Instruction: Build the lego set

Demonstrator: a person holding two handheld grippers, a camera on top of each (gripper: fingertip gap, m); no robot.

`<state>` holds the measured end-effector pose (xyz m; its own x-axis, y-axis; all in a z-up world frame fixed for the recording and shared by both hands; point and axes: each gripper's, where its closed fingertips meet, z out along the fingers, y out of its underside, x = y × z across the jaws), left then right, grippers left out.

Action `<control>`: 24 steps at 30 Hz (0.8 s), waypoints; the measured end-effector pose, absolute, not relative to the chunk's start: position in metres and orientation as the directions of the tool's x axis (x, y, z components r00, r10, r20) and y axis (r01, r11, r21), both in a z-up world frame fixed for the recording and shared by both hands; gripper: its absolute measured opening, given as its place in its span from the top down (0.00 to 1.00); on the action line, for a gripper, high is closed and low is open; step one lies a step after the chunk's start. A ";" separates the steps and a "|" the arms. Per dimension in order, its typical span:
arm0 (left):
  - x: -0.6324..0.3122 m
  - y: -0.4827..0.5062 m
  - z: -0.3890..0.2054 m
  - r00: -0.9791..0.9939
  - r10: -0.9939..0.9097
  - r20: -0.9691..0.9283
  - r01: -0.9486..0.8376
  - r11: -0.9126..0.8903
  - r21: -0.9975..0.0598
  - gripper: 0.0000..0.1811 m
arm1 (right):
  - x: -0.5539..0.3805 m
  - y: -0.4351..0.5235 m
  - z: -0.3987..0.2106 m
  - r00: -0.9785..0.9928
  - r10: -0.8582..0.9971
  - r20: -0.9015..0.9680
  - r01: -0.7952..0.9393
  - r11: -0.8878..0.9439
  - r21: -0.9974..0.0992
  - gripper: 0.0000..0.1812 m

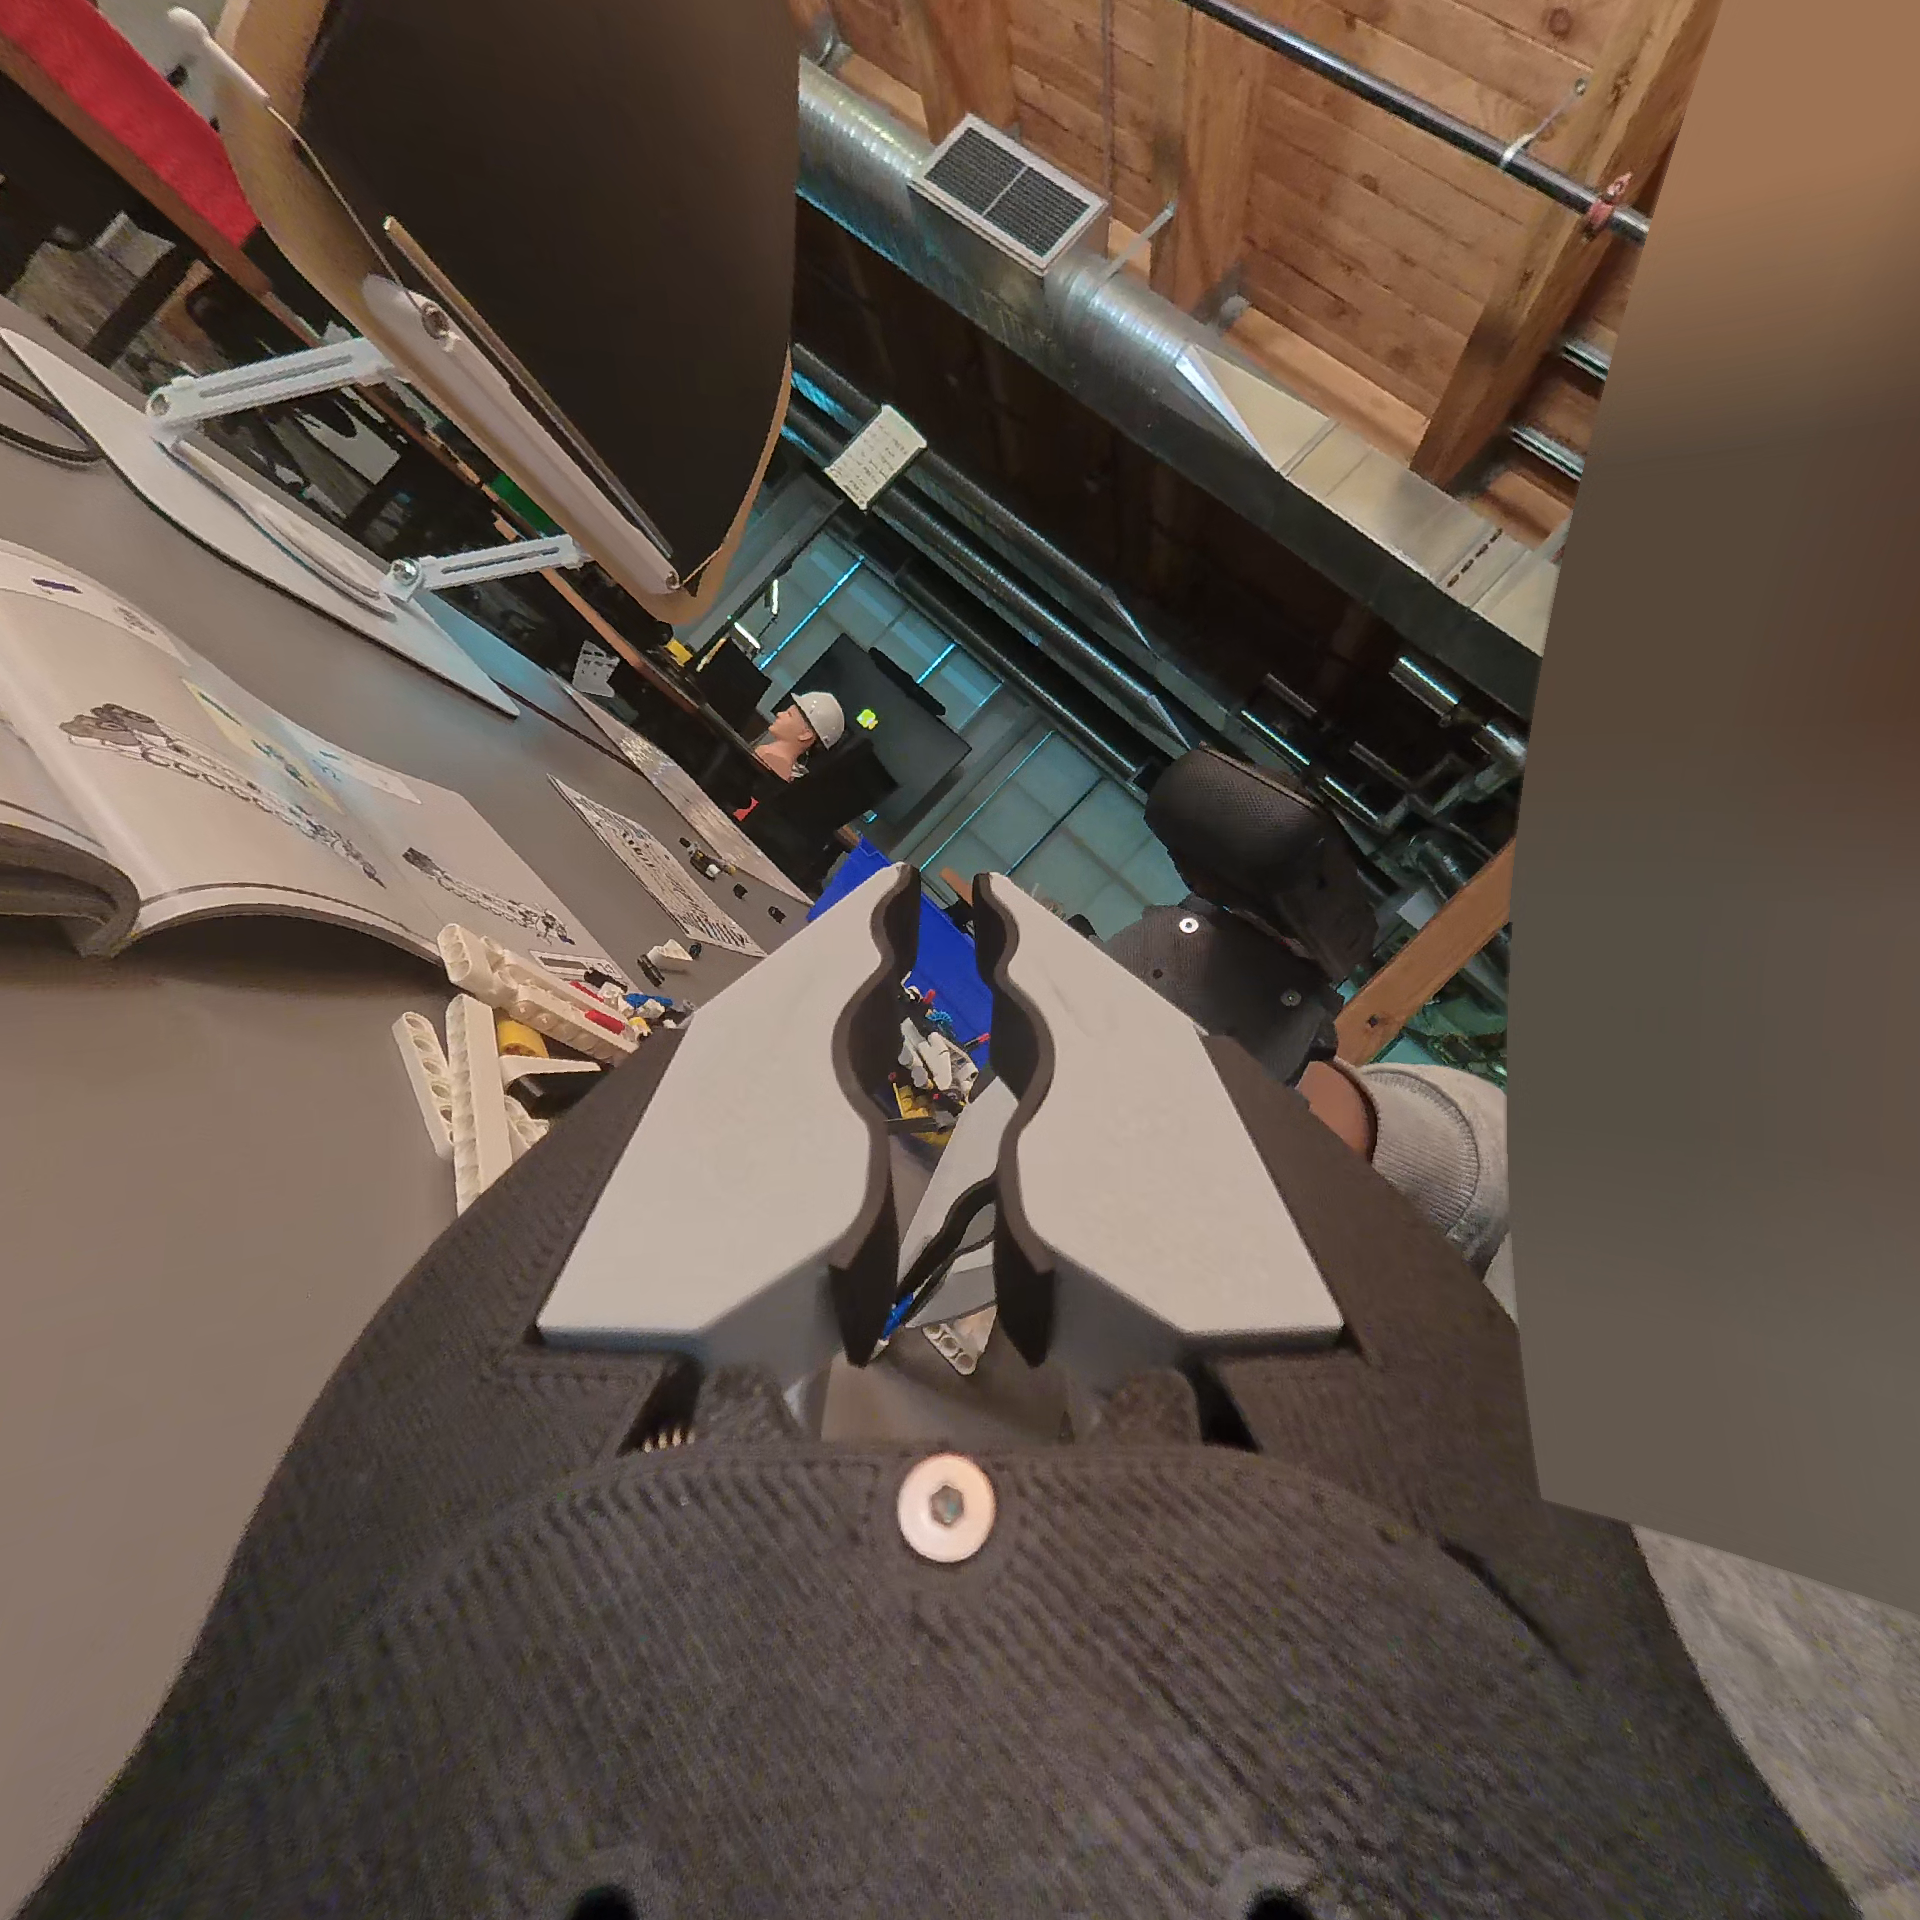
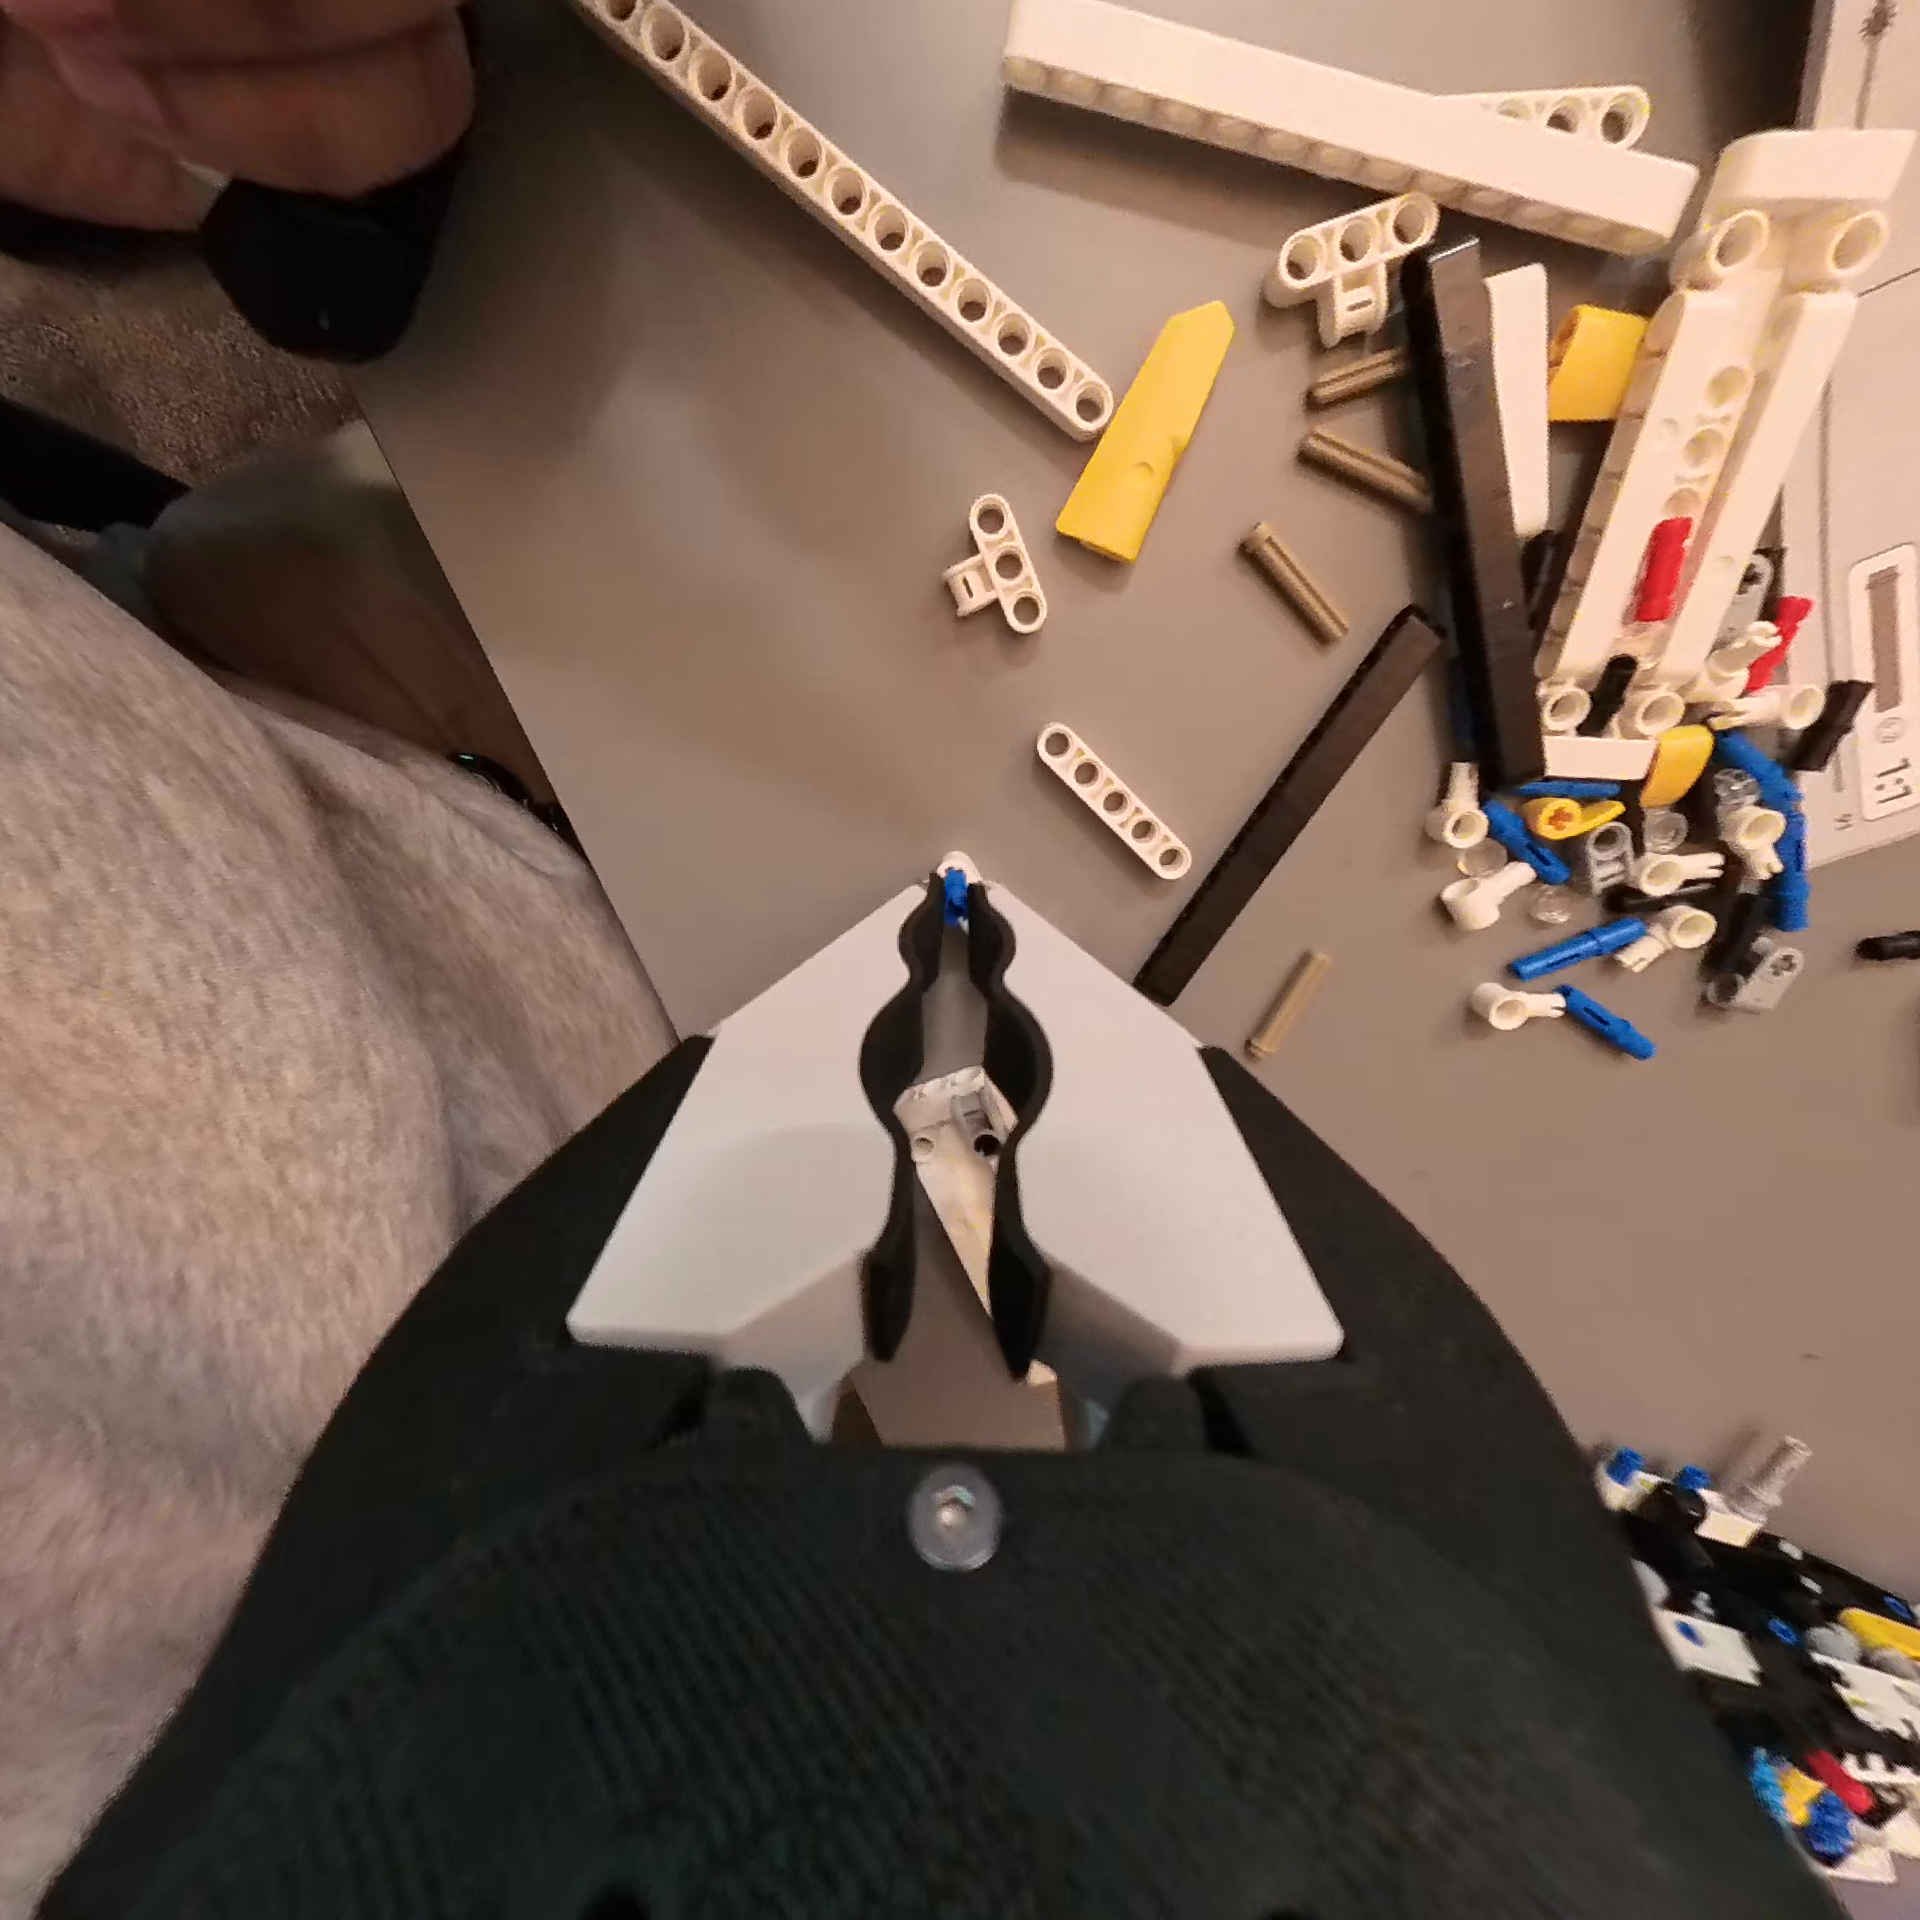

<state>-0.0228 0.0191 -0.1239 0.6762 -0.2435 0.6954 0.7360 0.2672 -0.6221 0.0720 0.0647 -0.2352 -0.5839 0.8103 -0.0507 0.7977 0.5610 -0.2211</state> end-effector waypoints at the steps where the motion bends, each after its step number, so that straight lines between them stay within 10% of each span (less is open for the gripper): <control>1: -0.023 0.019 -0.124 0.676 -0.243 0.695 0.736 0.267 -0.622 0.96 | 0.072 0.065 -0.235 -0.587 0.808 -0.052 0.797 0.565 -0.215 0.98; 24: -0.025 0.019 -0.124 0.666 -0.248 0.703 0.745 0.268 -0.611 0.96 | 0.072 0.064 -0.236 -0.559 0.826 -0.078 0.824 0.543 -0.160 0.98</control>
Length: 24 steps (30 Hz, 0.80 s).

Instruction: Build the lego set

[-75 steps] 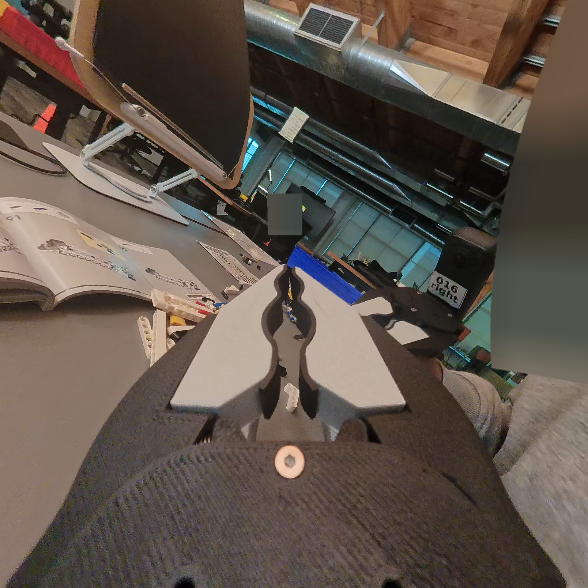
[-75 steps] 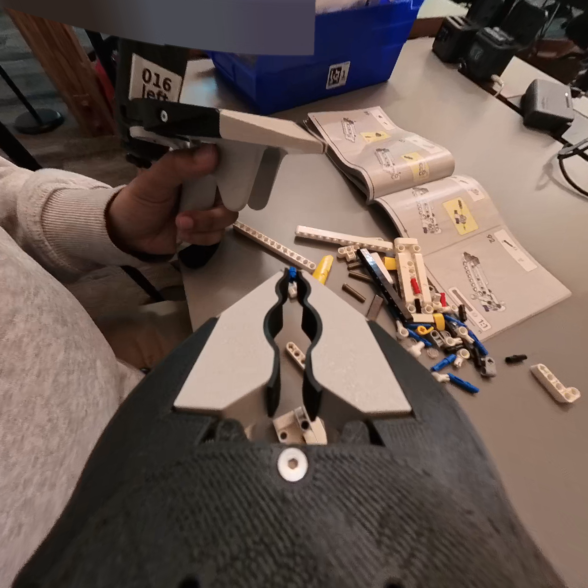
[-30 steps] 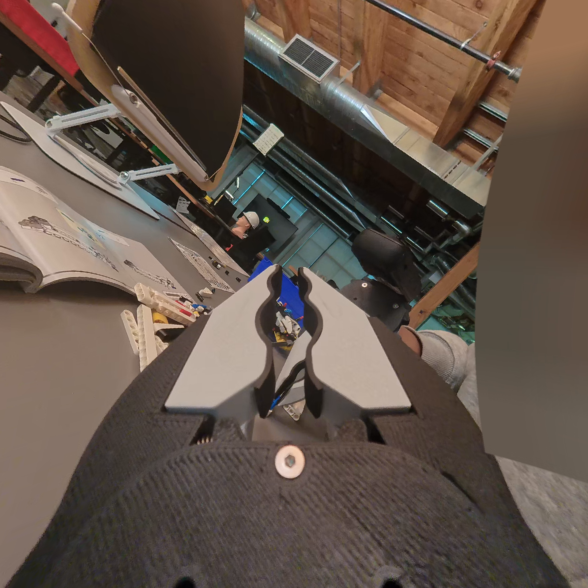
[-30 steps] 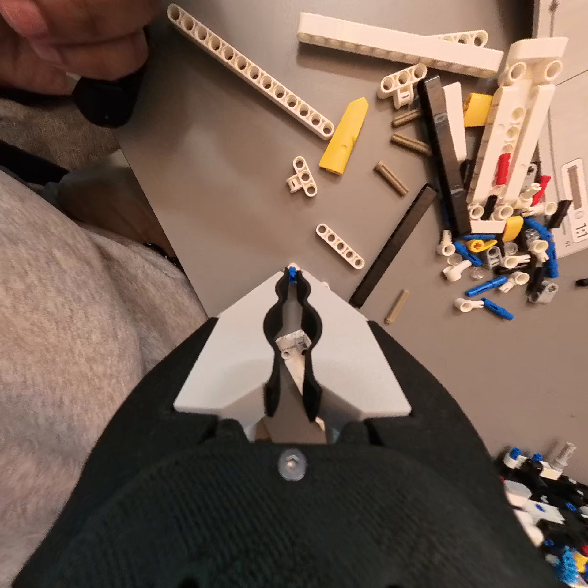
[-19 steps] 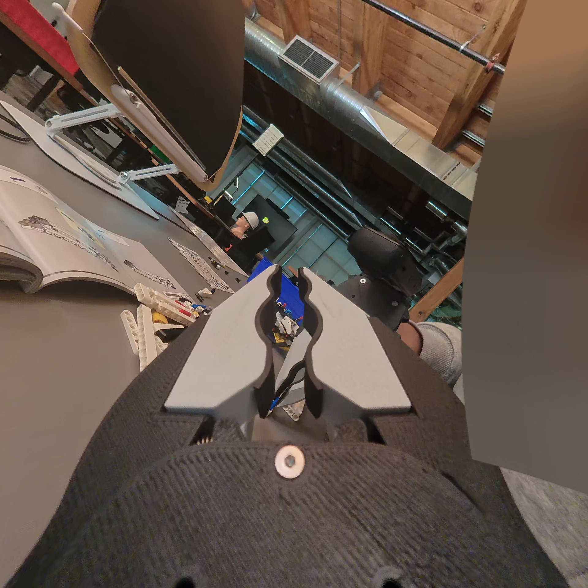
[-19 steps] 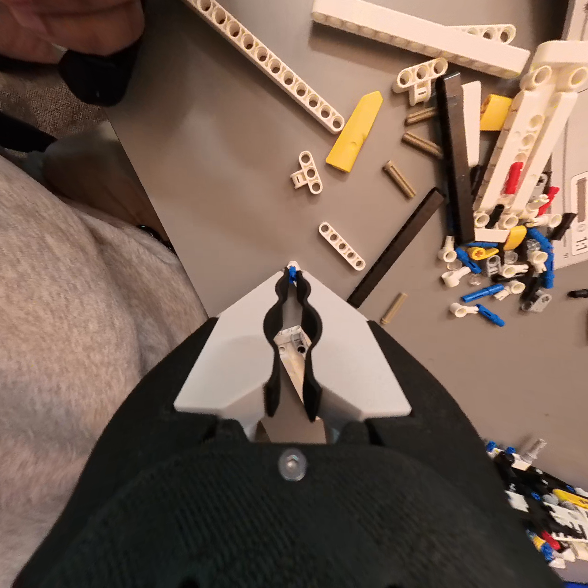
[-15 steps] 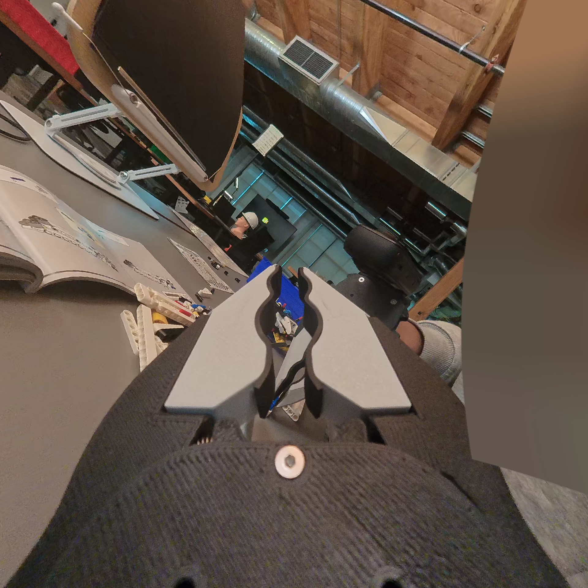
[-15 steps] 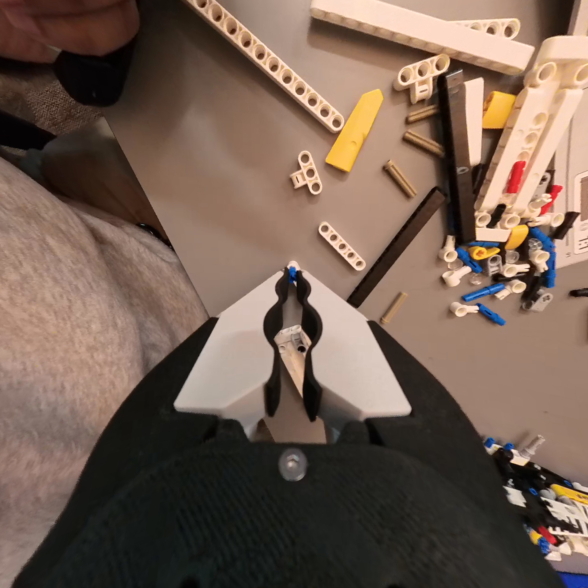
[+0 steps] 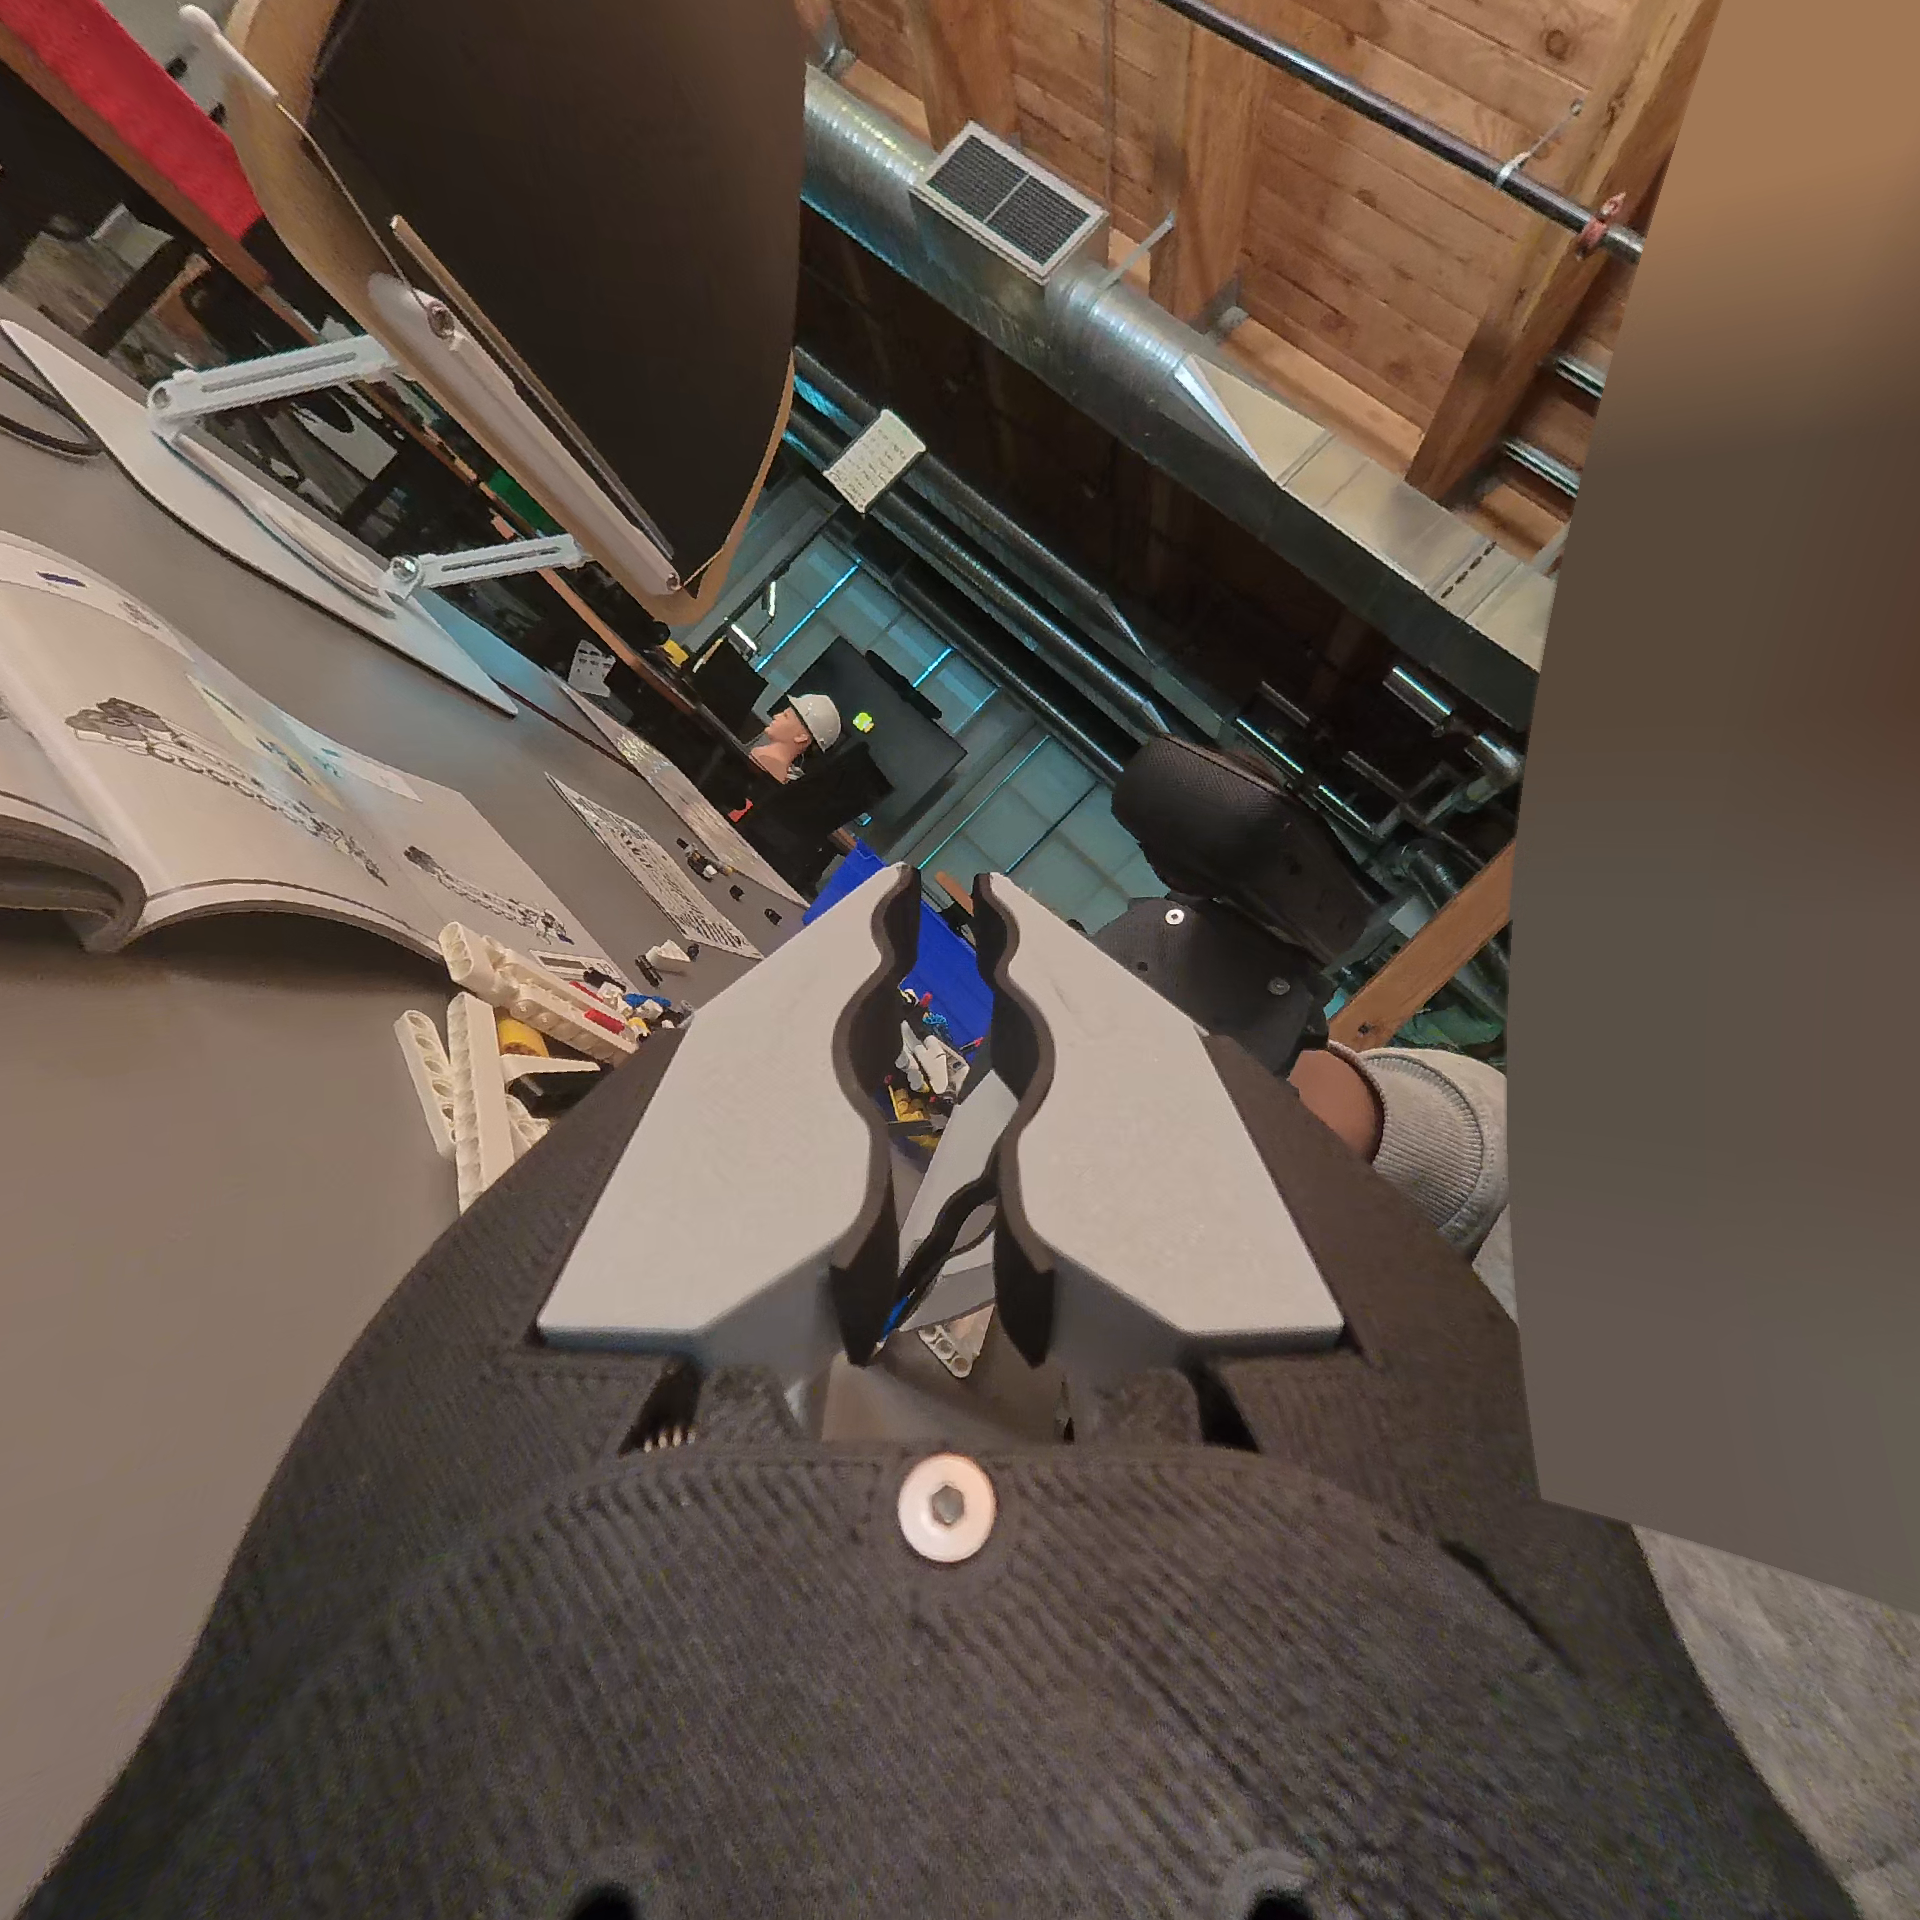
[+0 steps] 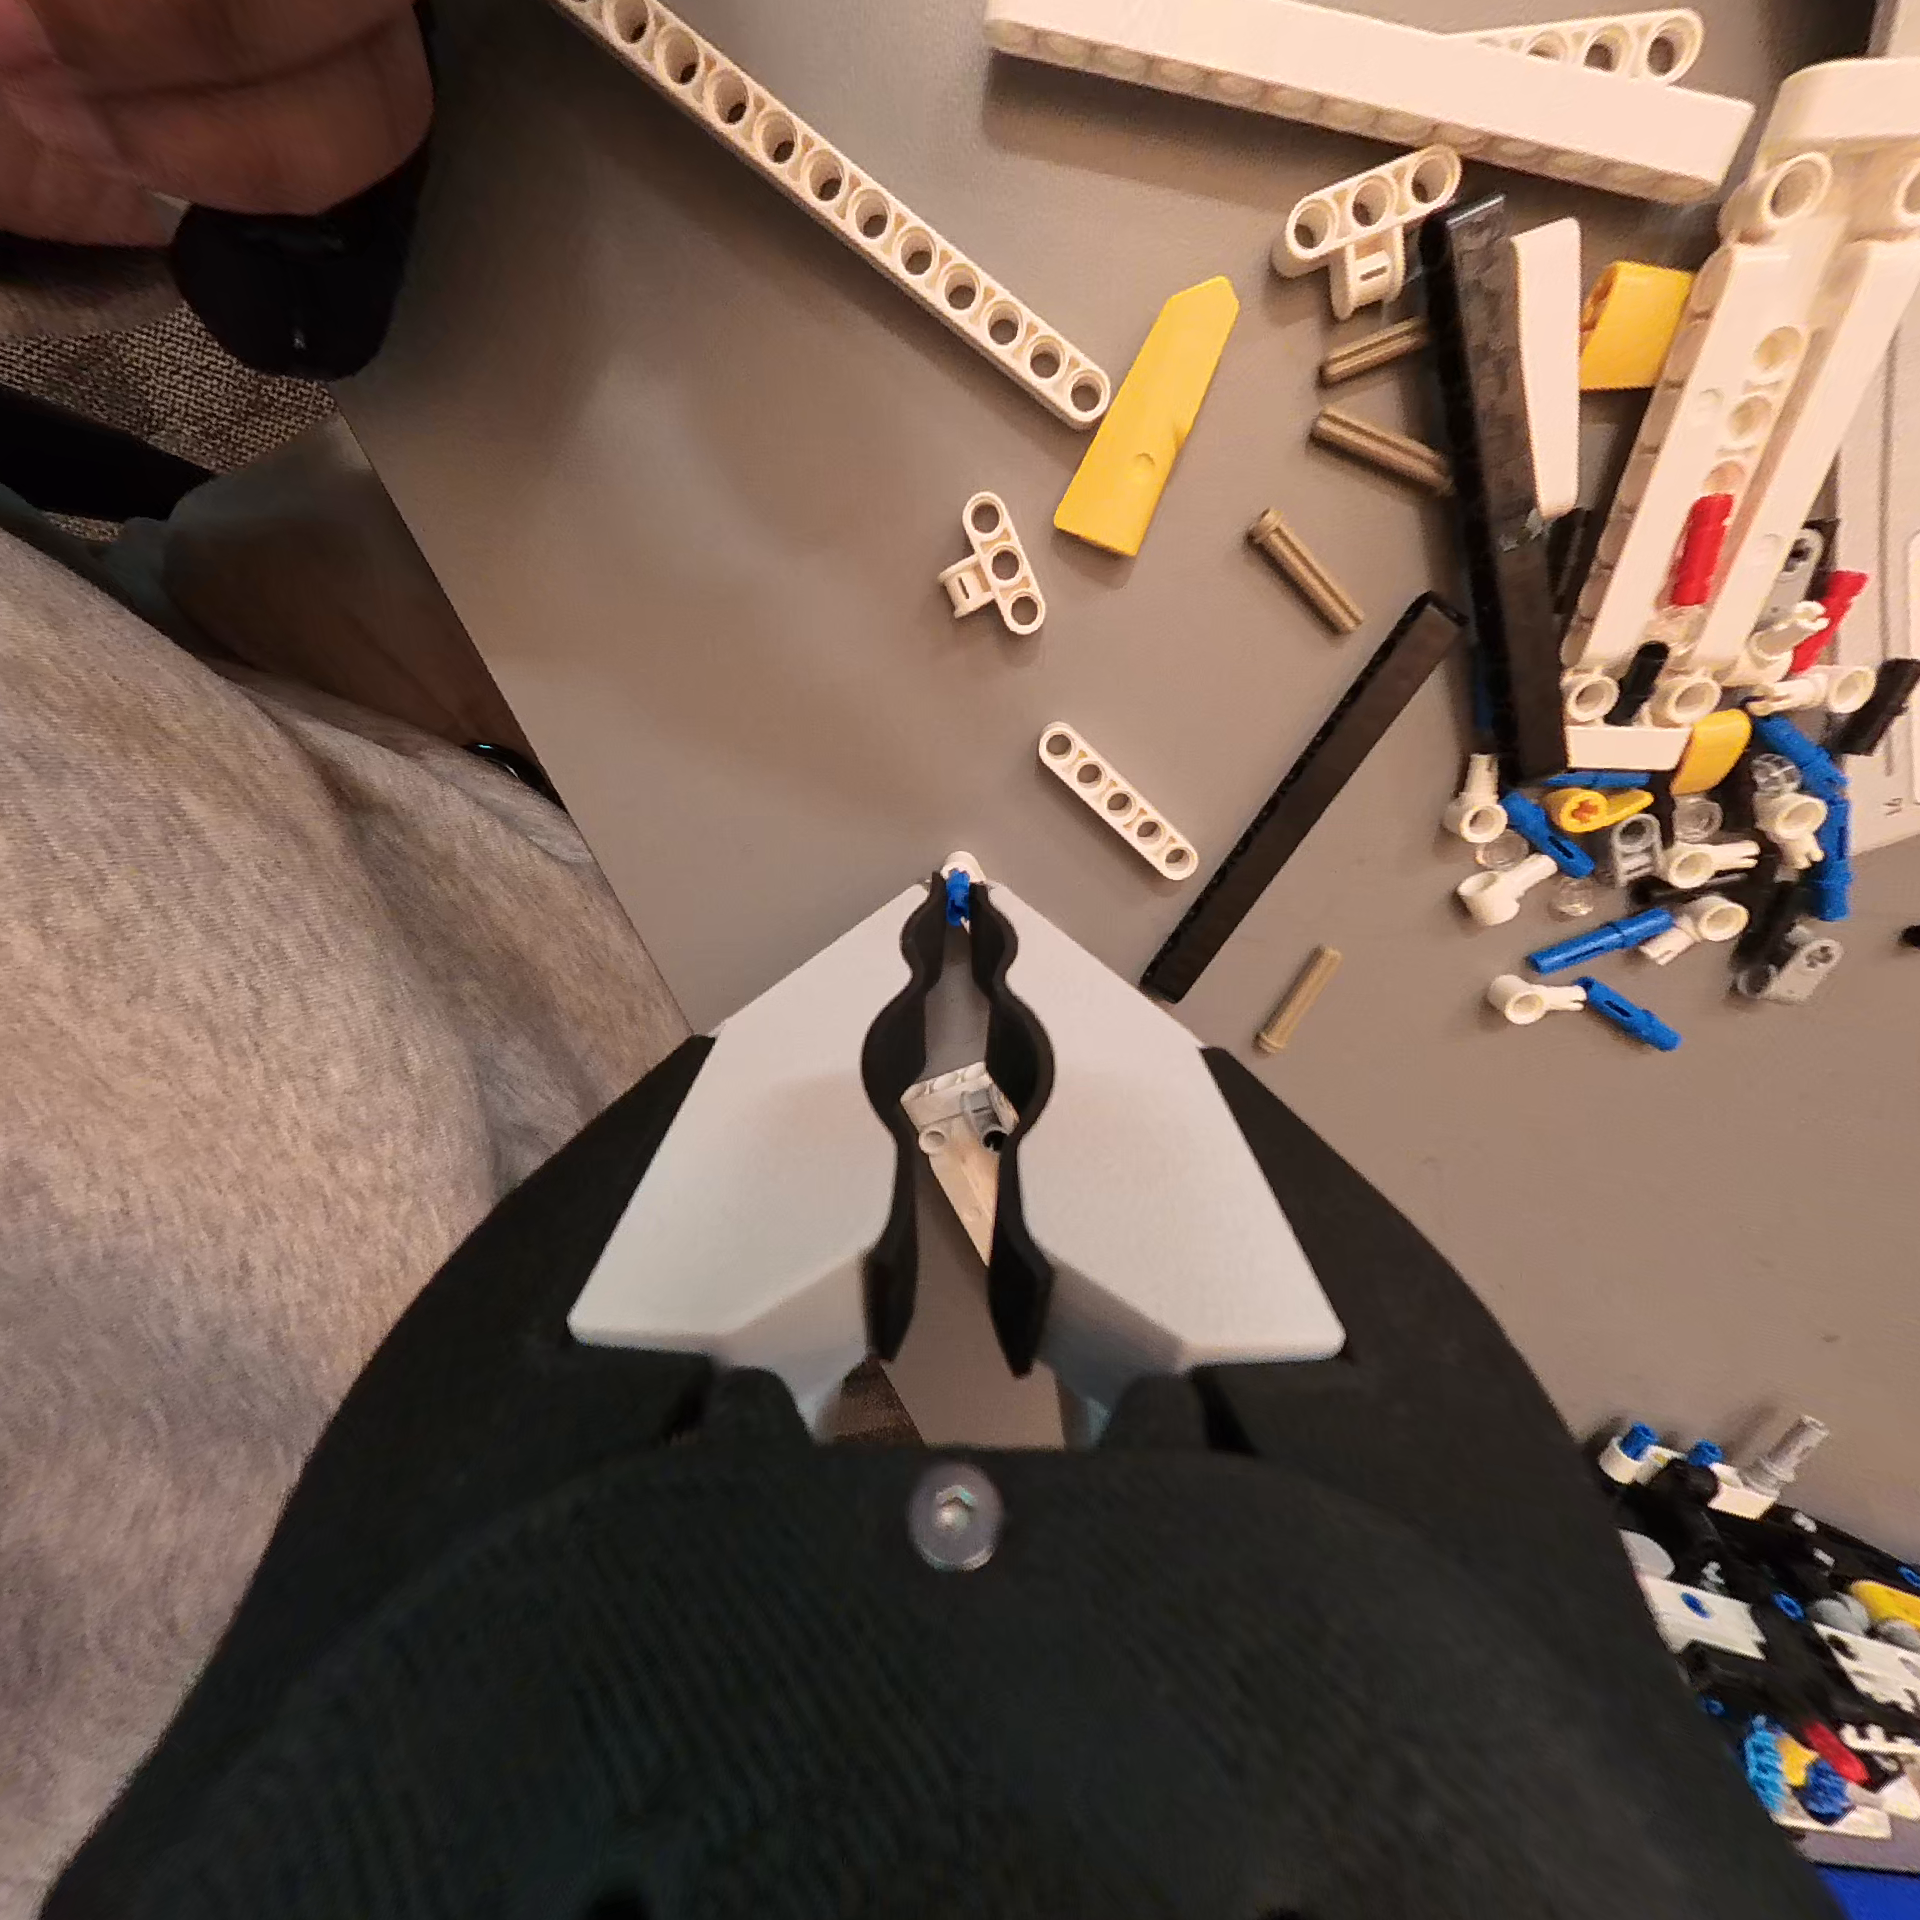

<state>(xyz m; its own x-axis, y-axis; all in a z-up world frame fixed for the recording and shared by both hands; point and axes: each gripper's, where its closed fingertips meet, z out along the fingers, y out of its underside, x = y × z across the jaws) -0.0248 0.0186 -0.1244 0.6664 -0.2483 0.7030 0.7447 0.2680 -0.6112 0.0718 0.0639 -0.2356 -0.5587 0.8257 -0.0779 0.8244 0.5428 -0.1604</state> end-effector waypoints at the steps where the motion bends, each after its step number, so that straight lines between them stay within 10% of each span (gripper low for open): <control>1: -0.025 0.019 -0.124 0.667 -0.247 0.703 0.745 0.268 -0.611 0.96 | 0.072 0.064 -0.236 -0.562 0.824 -0.074 0.822 0.546 -0.161 0.98; 24: -0.025 0.019 -0.125 0.665 -0.245 0.706 0.746 0.268 -0.609 0.96 | 0.074 0.064 -0.237 -0.574 0.819 -0.014 0.809 0.564 -0.164 0.98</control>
